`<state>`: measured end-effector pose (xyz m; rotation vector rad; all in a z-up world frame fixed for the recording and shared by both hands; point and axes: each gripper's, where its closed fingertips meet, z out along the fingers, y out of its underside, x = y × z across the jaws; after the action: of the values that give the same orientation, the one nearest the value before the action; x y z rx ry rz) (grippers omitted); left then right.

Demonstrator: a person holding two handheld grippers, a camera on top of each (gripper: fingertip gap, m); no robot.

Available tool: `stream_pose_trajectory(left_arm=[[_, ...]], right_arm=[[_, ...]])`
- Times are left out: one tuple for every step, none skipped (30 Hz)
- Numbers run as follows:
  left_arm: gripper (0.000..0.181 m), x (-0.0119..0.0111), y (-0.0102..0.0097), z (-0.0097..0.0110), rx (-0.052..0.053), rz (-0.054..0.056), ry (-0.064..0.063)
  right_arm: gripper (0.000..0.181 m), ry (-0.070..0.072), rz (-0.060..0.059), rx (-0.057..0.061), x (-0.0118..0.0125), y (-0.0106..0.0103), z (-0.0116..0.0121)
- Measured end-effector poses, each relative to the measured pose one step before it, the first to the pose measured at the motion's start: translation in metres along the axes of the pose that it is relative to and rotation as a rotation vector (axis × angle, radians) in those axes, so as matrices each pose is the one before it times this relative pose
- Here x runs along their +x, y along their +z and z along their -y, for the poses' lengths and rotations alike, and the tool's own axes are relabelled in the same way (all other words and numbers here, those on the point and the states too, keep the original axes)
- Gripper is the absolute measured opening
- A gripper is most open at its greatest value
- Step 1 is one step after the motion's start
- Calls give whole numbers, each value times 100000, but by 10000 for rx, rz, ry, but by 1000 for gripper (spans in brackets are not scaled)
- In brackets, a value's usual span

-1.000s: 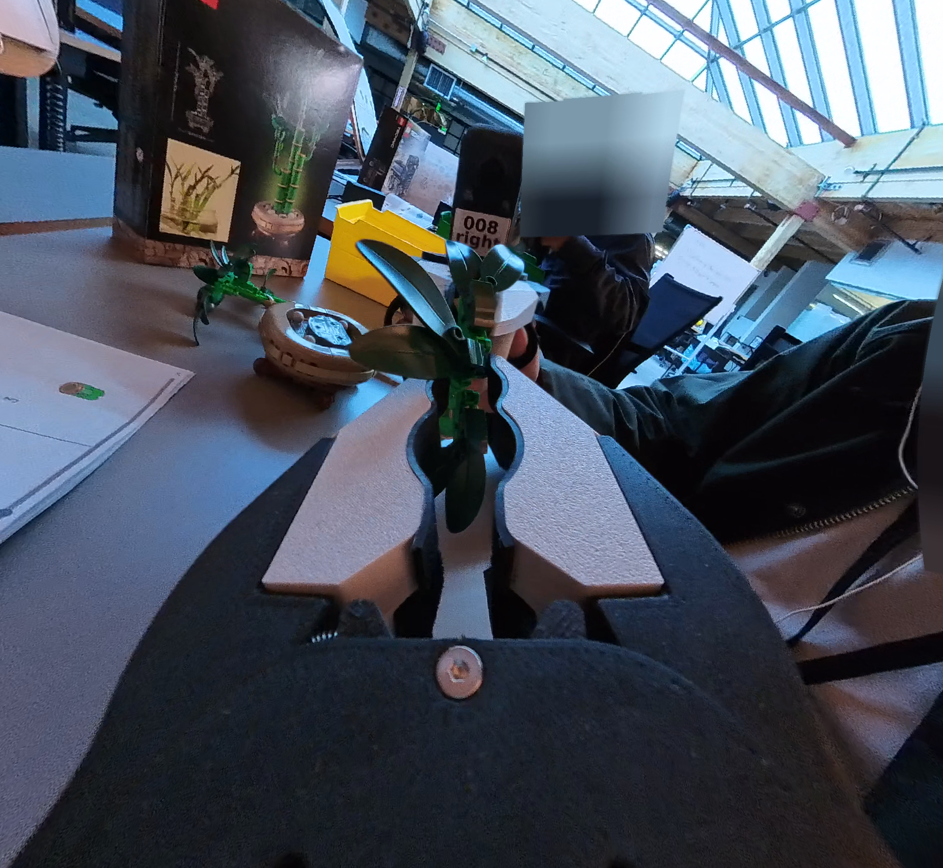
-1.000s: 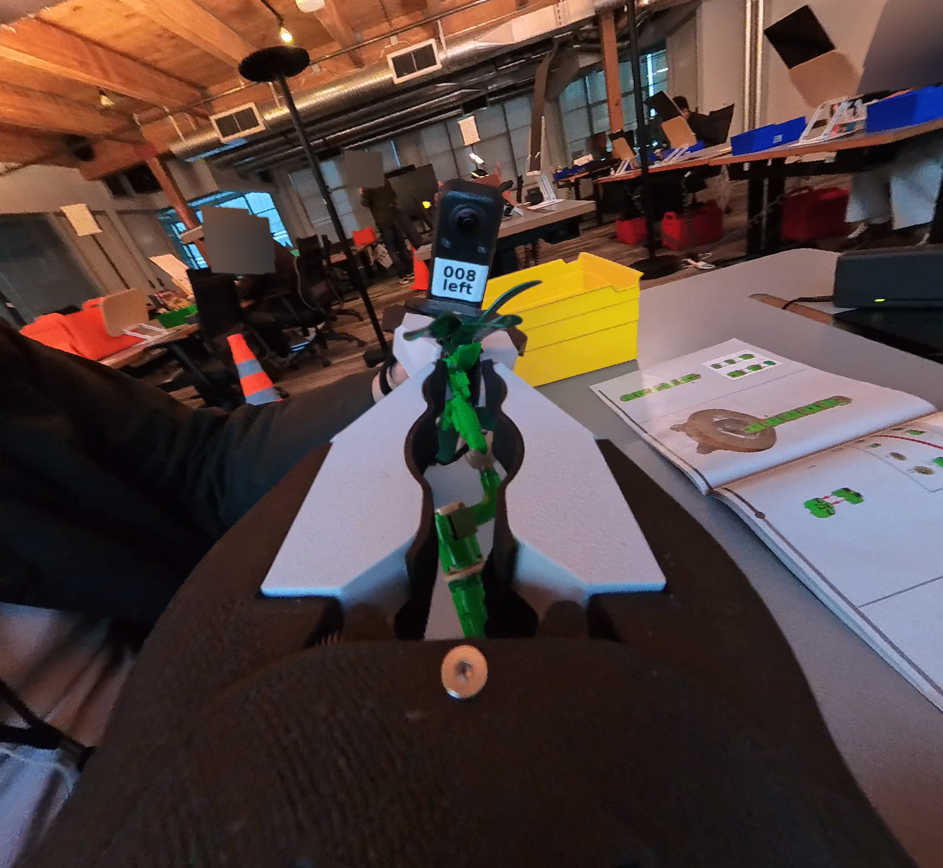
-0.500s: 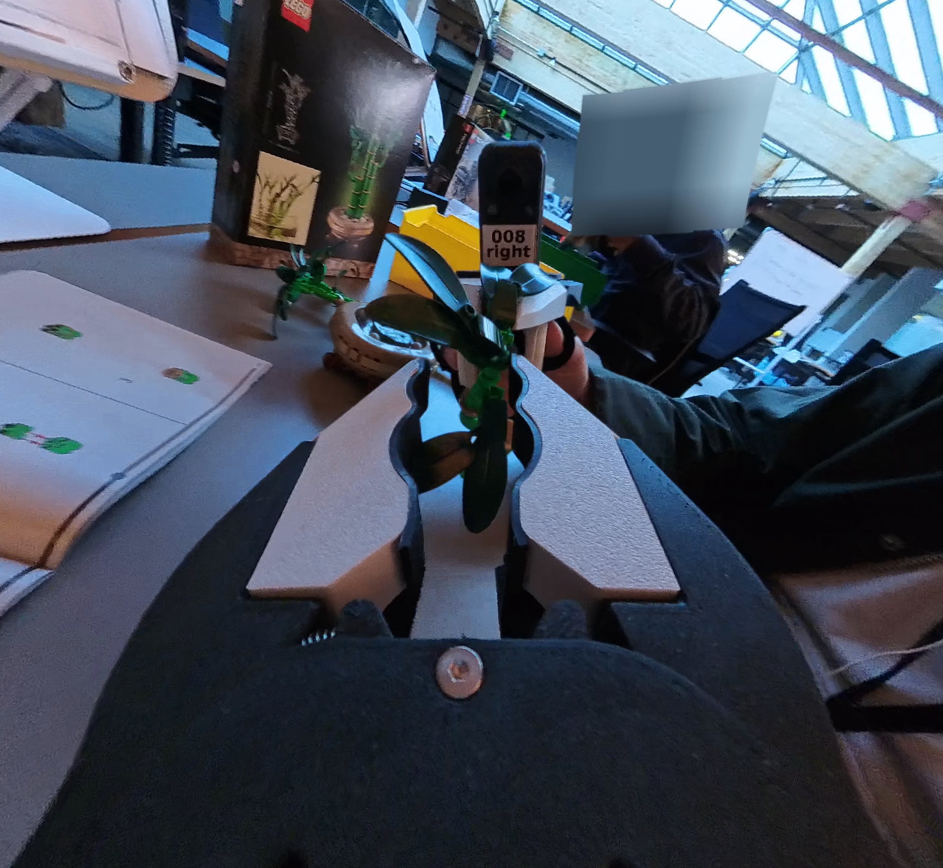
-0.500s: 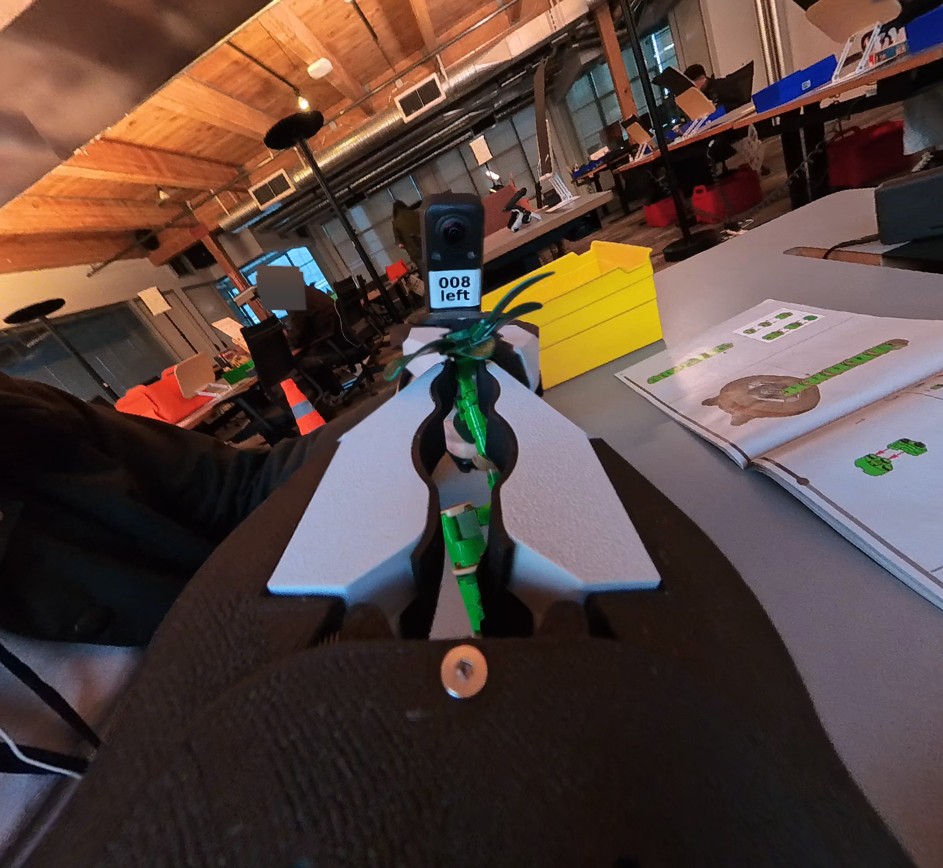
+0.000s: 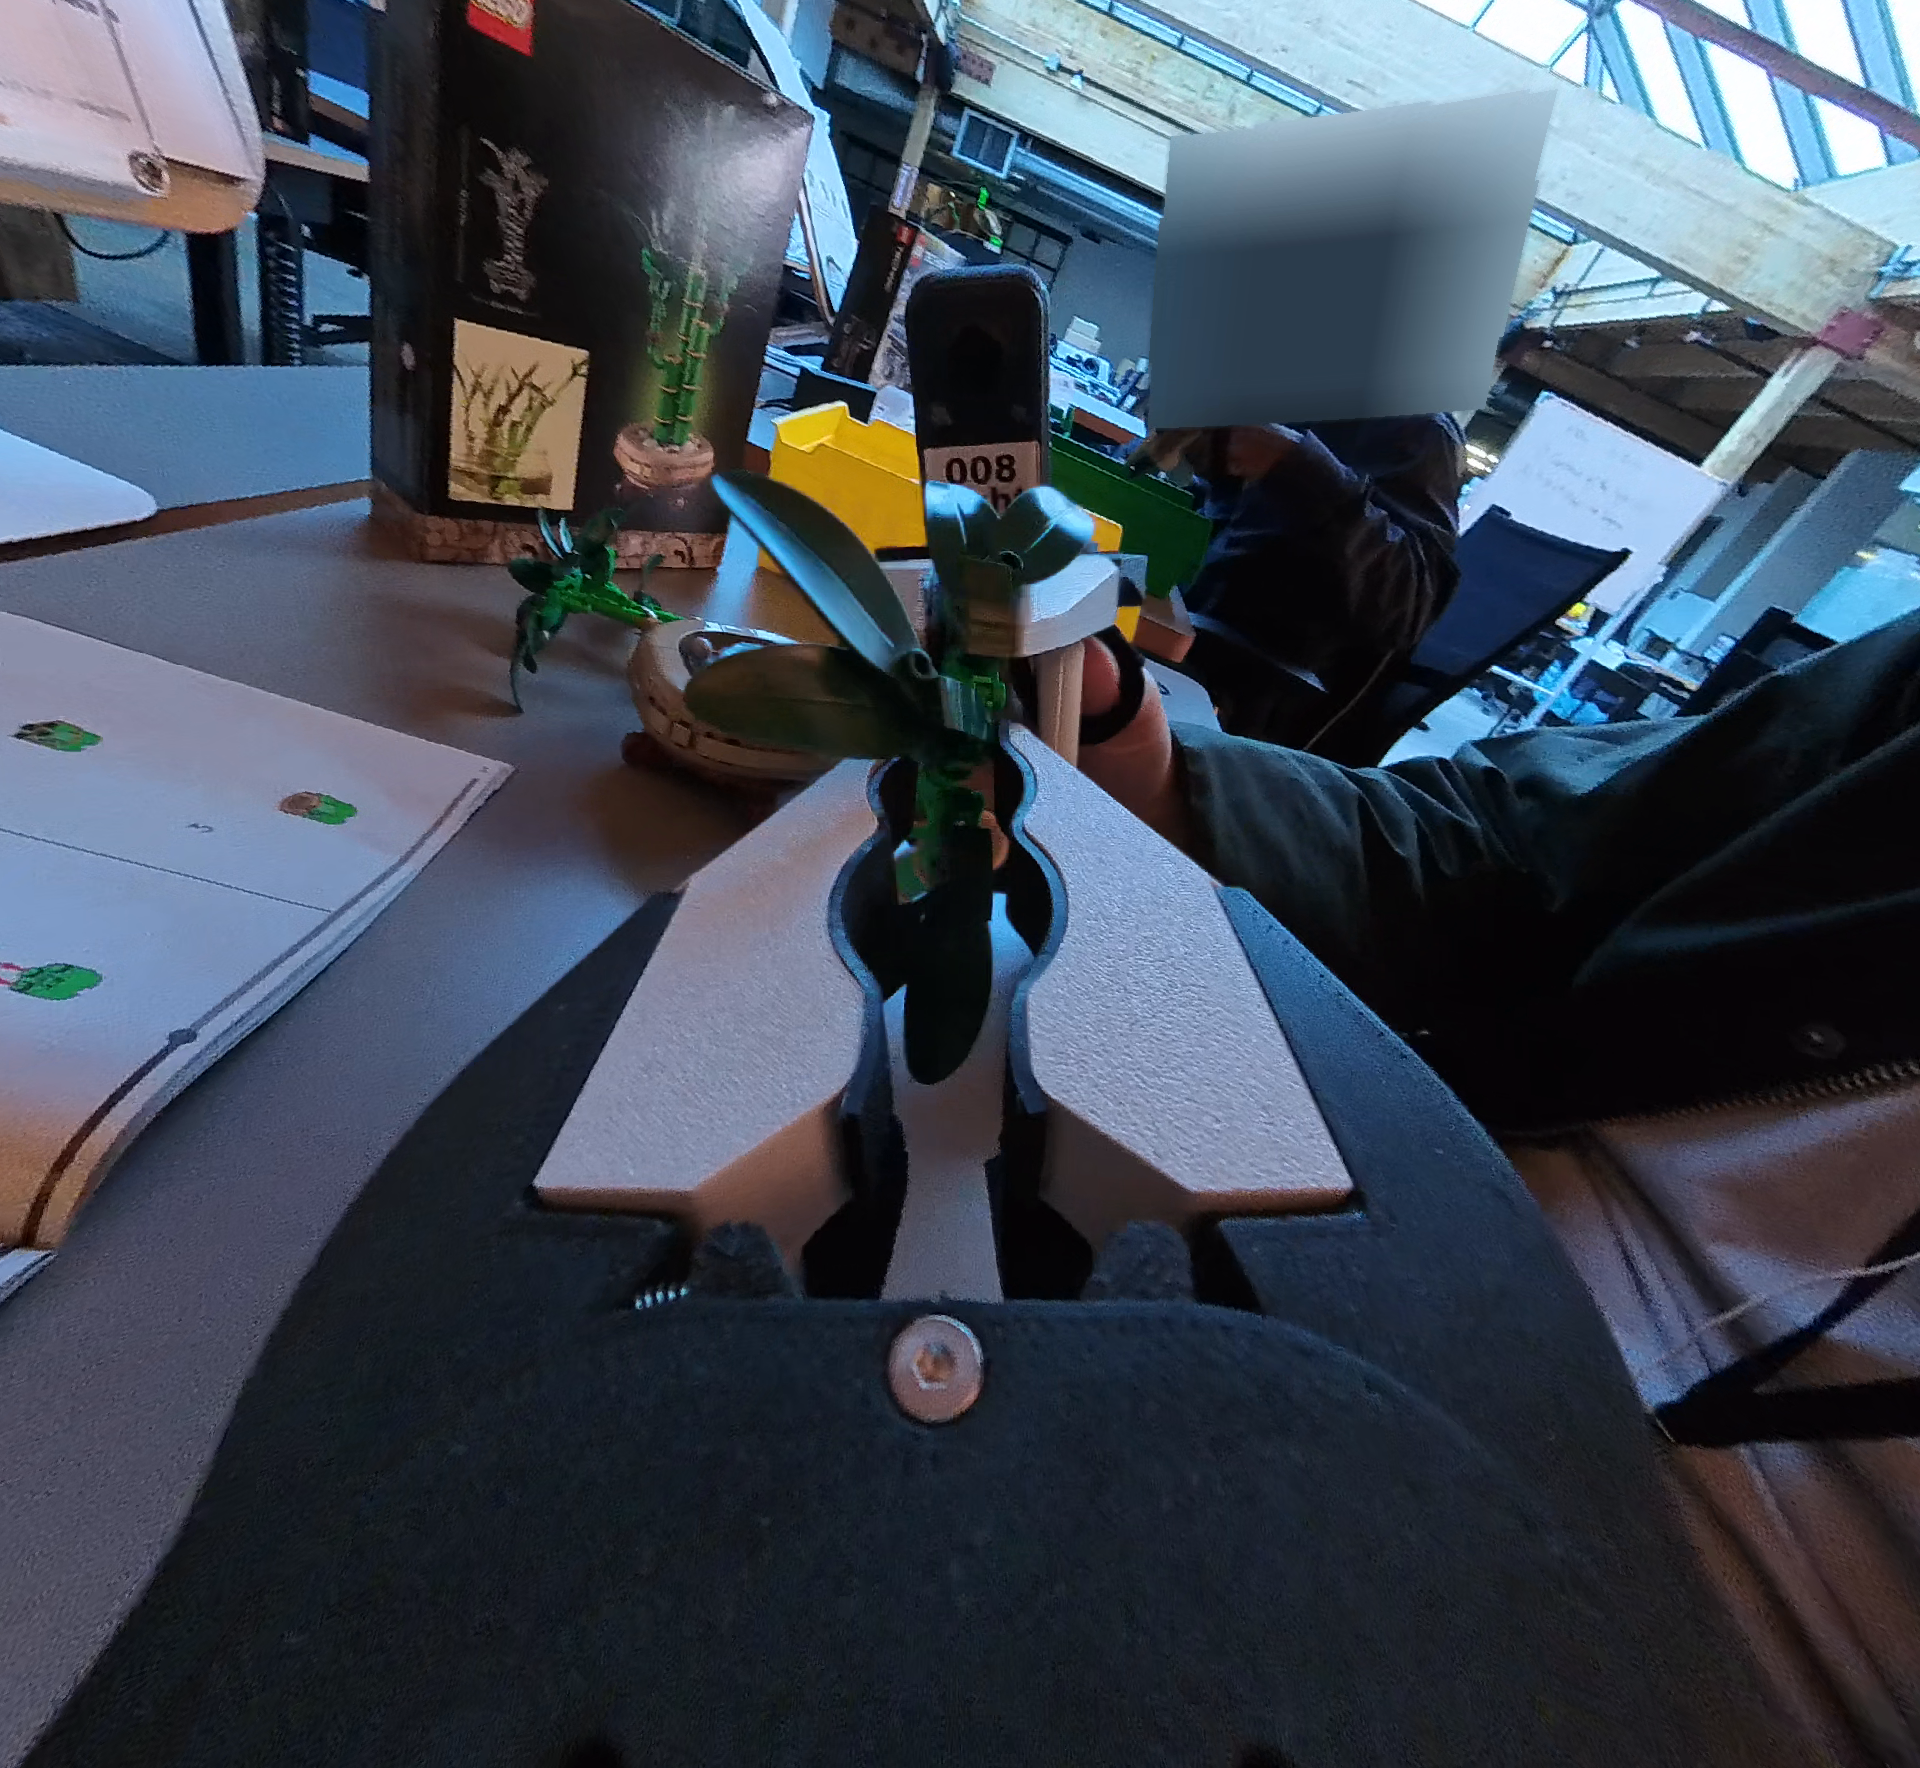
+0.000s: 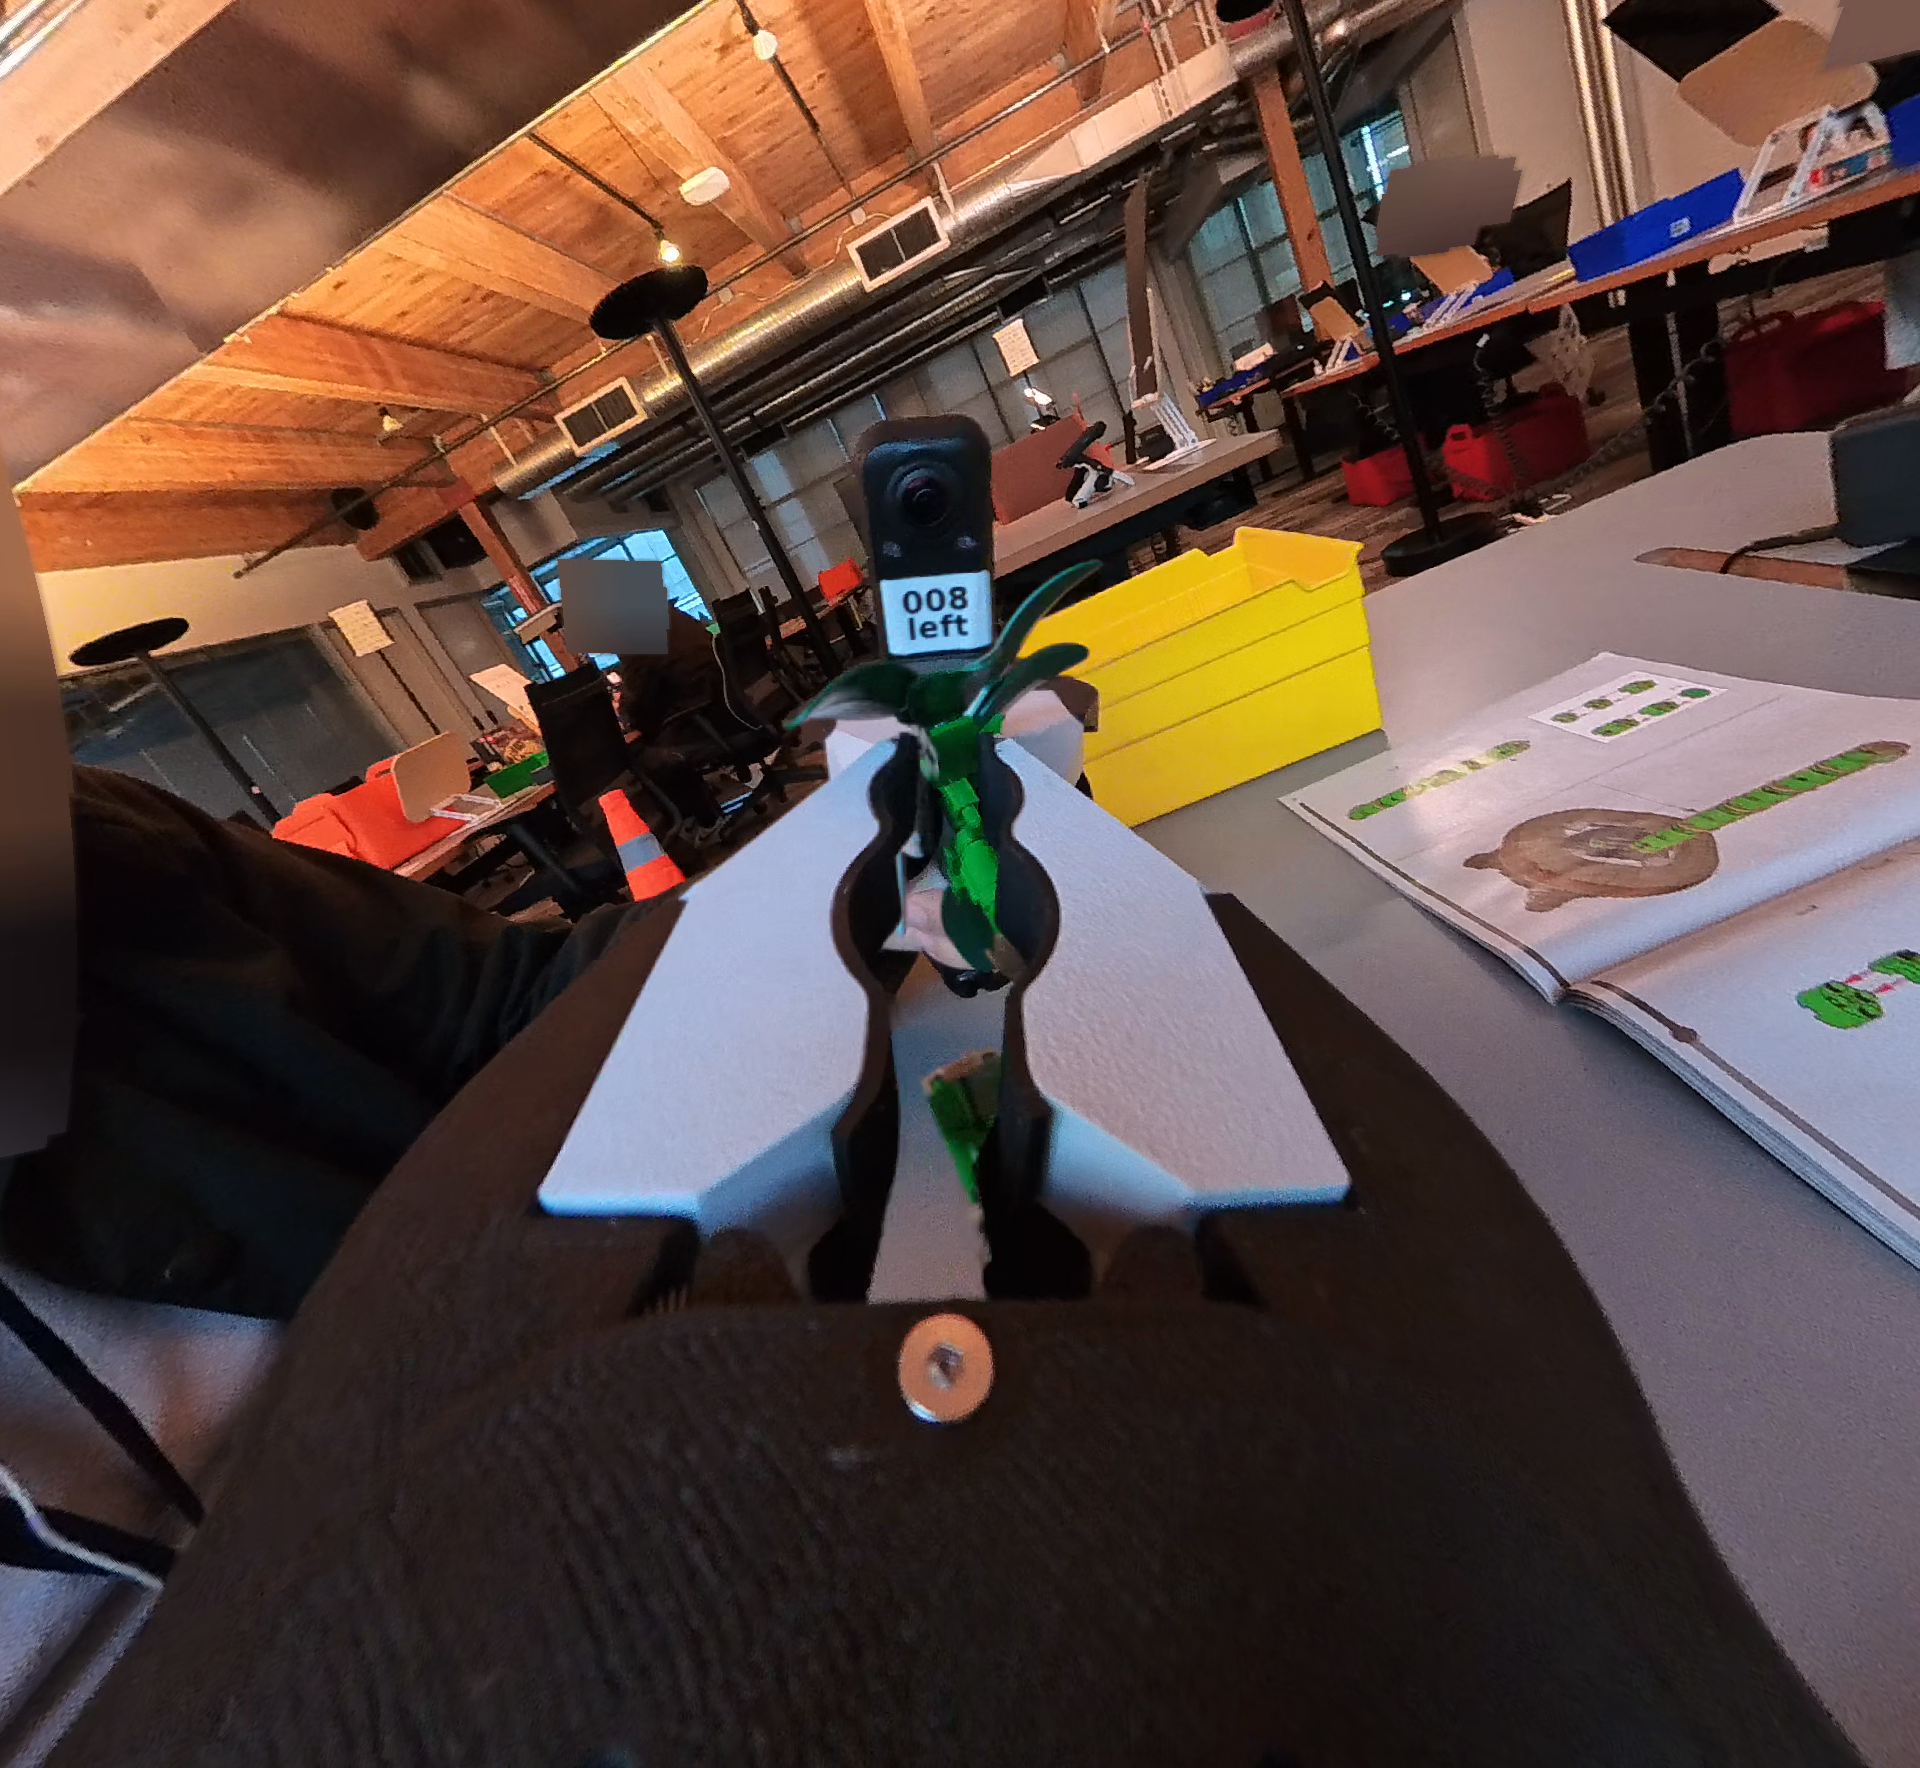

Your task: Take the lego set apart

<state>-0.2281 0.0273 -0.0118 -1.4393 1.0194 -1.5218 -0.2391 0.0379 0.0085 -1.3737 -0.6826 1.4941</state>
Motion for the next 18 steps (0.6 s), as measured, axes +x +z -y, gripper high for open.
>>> stream_pose_trajectory(left_arm=[[12,85,-26,-52,-66,-52,-11],[12,74,-39,-49,-42,-50,-1],[12,148,-57,13,-5,-113,-49],[12,115,-51,76,36,-104,-75],[12,41,-47,48,29,-53,-81],[12,24,-36,-35,-27,-49,-56],[12,70,-22,-10,-12,-64,-29],[12,18,-21,41,30,-21,-11],[12,-17,-8,70,54,19,51],[12,-53,-15,89,80,67,107],[13,-62,-43,129,94,94,129],[15,-64,-104,164,94,90,113],[20,-127,-160,97,20,111,71],[24,-254,-215,38,-55,181,57],[26,-273,-245,30,-54,196,89],[21,-129,-253,150,33,96,93],[9,147,-215,249,133,-80,53],[5,192,-120,221,144,-122,-8]], right_arm=[[11,12,81,-47,-142,65,-42],[12,-15,-36,-50,38,34,-75],[12,-43,-26,-76,33,24,-116],[11,-36,-2,-110,12,13,-158],[9,-37,61,-112,-84,9,-164],[3,-49,132,-97,-205,11,-121],[2,-69,0,-46,-70,6,-35],[2,-110,-29,-13,-45,-1,32],[1,-41,-34,0,-16,10,36],[0,40,-22,32,18,-7,46],[0,90,13,42,25,-28,37],[0,108,-14,53,103,-67,53],[0,105,-71,82,205,-125,109],[0,109,-60,97,191,-132,138],[0,96,-11,93,102,-132,155],[0,52,-22,61,87,-87,114],[0,11,-5,6,38,-32,13],[0,-1,4,-40,-11,29,-72]])
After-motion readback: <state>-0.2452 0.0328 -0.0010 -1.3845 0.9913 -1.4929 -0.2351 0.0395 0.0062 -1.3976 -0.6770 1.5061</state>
